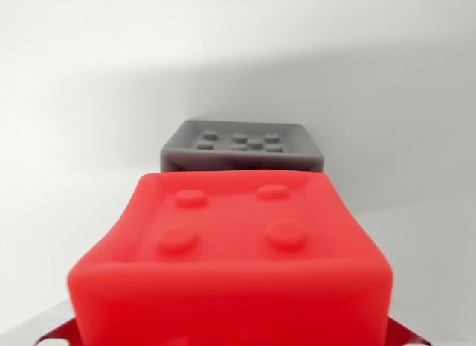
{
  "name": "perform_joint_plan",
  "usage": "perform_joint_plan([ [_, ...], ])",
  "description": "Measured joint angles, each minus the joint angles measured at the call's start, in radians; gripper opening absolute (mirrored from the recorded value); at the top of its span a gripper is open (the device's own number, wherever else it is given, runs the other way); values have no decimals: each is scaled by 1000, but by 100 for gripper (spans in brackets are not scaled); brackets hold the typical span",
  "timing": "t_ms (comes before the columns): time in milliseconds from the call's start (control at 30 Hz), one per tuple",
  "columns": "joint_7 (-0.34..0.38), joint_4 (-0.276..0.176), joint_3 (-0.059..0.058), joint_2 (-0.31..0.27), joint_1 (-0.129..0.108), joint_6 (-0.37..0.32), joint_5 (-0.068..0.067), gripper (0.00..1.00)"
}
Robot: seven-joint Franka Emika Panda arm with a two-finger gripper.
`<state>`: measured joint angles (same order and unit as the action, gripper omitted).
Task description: Destack cube
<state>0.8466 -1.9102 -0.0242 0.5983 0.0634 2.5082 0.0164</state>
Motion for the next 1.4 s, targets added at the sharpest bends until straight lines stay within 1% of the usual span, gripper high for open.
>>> perform_joint_plan([
  [633,0,-5,0,-69,0,-63,0,0],
  [1100,0,-5,-1,-137,0,-129,0,0],
  [1400,0,1,-1,-185,0,-184,0,0],
])
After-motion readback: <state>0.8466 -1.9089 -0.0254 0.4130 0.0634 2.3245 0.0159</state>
